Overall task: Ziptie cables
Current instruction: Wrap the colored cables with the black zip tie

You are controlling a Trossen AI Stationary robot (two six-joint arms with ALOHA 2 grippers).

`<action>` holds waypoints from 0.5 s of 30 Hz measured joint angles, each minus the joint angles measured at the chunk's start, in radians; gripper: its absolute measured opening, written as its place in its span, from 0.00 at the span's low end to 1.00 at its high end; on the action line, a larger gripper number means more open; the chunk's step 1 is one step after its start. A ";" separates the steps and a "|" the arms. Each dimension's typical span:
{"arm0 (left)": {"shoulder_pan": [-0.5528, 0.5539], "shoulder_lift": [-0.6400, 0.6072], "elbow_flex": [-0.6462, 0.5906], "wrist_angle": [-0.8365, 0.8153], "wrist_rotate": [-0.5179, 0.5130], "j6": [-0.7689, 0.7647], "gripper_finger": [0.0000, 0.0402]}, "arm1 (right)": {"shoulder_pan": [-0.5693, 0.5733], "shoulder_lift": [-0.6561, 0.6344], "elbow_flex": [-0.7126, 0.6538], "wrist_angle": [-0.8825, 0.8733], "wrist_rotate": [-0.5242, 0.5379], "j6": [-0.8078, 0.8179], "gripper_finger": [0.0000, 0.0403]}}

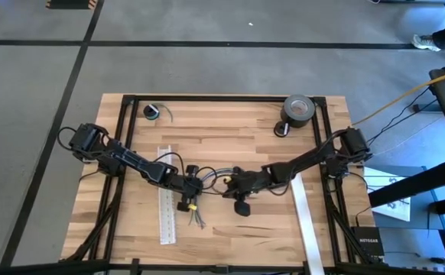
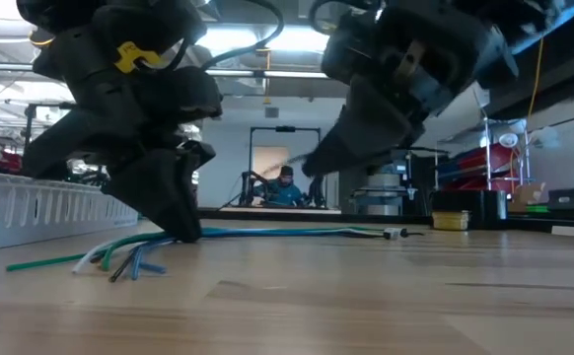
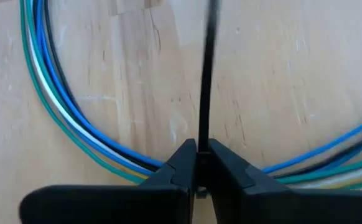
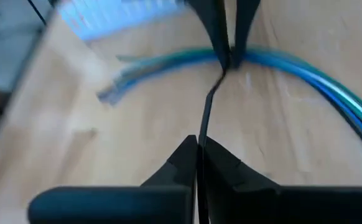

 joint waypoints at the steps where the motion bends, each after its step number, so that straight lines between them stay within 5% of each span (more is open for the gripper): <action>1: 0.000 0.001 -0.002 0.014 0.000 -0.011 0.04 | 0.000 0.000 -0.027 0.074 -0.001 0.020 0.00; 9: 0.002 0.014 0.000 0.151 0.003 -0.123 0.03 | -0.004 0.001 -0.174 0.644 -0.026 0.108 0.00; 15: 0.017 0.099 0.008 0.246 0.001 -0.180 0.03 | -0.005 0.000 -0.153 0.812 -0.108 0.075 0.00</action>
